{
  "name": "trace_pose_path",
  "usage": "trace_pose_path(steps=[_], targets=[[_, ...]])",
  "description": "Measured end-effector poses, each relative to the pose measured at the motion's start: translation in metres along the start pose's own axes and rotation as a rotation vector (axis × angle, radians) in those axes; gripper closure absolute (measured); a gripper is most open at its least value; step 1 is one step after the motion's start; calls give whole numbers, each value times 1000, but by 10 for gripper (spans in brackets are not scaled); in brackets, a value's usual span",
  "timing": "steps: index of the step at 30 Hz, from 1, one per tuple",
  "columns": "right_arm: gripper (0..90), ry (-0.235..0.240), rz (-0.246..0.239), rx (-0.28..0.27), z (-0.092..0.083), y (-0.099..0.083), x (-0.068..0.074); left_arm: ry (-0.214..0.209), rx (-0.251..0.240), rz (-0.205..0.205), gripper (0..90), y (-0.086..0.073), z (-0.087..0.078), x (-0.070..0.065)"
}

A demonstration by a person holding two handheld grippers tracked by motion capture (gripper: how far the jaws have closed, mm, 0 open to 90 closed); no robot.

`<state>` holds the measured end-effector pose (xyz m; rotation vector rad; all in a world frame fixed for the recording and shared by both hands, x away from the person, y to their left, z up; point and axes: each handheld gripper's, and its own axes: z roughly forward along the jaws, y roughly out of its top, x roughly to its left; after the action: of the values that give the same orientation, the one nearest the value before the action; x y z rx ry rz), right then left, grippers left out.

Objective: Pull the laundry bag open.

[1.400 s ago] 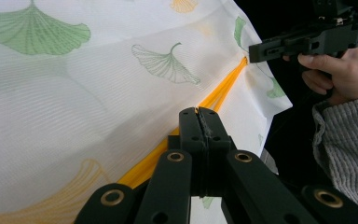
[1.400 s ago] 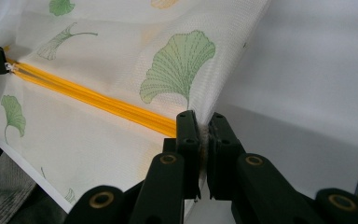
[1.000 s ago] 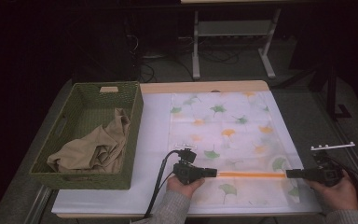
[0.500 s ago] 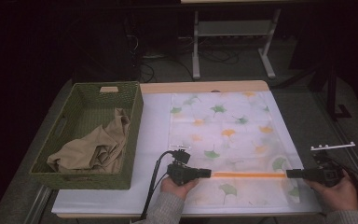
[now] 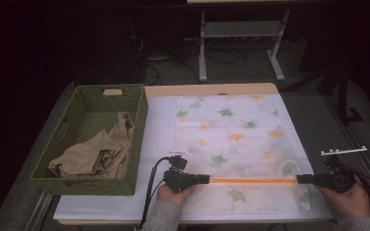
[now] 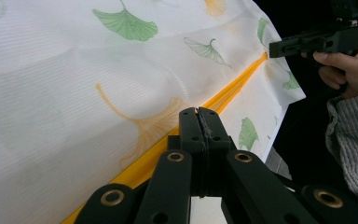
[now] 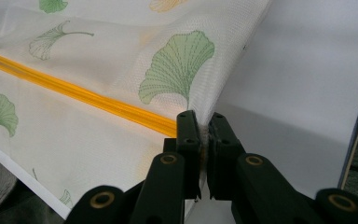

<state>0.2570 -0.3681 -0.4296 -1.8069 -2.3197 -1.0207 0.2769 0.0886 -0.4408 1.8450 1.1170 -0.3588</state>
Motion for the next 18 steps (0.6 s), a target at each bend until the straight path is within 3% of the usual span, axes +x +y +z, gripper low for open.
trace_pose_path(steps=[18], targets=[[847,-18,7,-19,-5,-1,-4,44,-36,-19,900,-8,-32,14]])
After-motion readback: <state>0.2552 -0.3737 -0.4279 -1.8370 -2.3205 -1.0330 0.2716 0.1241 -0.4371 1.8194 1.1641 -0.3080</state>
